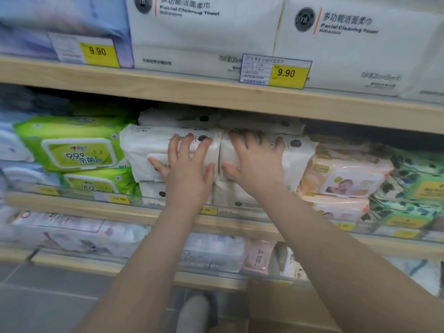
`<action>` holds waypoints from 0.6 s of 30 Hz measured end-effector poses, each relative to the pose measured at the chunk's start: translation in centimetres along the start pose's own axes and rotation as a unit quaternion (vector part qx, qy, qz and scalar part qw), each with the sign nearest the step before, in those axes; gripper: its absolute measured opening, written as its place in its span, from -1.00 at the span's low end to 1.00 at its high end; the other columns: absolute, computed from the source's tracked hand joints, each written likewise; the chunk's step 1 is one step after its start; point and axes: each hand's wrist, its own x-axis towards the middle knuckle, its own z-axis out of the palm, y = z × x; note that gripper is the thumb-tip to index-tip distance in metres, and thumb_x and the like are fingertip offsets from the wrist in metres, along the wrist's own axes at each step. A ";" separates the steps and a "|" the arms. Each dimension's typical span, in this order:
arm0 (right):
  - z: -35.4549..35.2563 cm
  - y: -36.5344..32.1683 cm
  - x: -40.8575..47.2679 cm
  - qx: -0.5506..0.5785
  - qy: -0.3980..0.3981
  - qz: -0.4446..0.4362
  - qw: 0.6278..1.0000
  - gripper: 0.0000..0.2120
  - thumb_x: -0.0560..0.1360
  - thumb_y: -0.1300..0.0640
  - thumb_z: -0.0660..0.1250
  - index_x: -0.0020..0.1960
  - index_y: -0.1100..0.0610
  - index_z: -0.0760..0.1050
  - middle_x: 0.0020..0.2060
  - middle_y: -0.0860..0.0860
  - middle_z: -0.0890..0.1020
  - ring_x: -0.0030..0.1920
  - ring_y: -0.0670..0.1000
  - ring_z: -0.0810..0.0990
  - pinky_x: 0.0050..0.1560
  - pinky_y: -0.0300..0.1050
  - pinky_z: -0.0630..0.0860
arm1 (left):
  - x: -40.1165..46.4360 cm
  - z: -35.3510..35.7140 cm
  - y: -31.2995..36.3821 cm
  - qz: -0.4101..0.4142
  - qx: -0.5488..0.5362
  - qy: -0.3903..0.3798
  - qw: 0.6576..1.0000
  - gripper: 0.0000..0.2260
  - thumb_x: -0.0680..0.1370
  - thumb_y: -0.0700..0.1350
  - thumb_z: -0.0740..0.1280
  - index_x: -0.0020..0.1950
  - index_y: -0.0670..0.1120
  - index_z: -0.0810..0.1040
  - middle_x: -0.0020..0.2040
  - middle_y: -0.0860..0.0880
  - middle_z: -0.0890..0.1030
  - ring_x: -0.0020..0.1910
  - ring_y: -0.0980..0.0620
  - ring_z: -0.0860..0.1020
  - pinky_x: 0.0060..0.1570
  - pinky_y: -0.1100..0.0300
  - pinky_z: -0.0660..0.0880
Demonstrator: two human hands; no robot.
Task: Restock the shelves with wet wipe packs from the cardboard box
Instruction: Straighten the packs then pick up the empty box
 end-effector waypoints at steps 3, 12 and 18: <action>-0.5 0.0 -0.2 0.027 -0.012 0.014 0.999 -0.32 0.38 -0.33 -0.02 0.41 -0.04 0.26 0.26 0.04 0.47 0.29 0.20 0.39 0.27 0.35 0.18 | -0.7 -0.4 -0.8 0.018 -0.048 0.010 0.999 -0.57 0.53 -0.04 0.28 0.40 0.07 0.34 0.48 -0.11 0.20 0.50 -0.12 0.05 0.31 -0.43 -0.03; -2.7 -5.5 0.9 0.109 -0.030 -0.067 0.991 -0.38 0.48 -0.27 0.20 0.46 -0.10 0.15 0.42 -0.01 0.28 0.44 0.10 0.18 0.40 0.31 0.01 | -3.9 -2.7 -5.2 -0.205 -0.273 0.033 0.939 -0.17 0.49 -0.10 0.36 0.55 -0.02 -0.17 0.55 -0.13 -0.10 0.52 -0.07 -0.09 0.48 -0.08 -0.03; -0.5 -6.5 1.3 0.080 0.073 -0.029 0.994 -0.48 0.36 -0.23 0.38 0.24 -0.02 0.46 0.14 0.07 0.57 0.25 0.19 0.45 0.27 0.40 0.21 | -1.3 -2.2 -6.4 -0.220 -0.341 -0.021 0.913 -0.12 0.46 -0.18 0.35 0.53 0.06 -0.24 0.56 0.04 -0.03 0.53 0.09 -0.04 0.46 0.10 0.11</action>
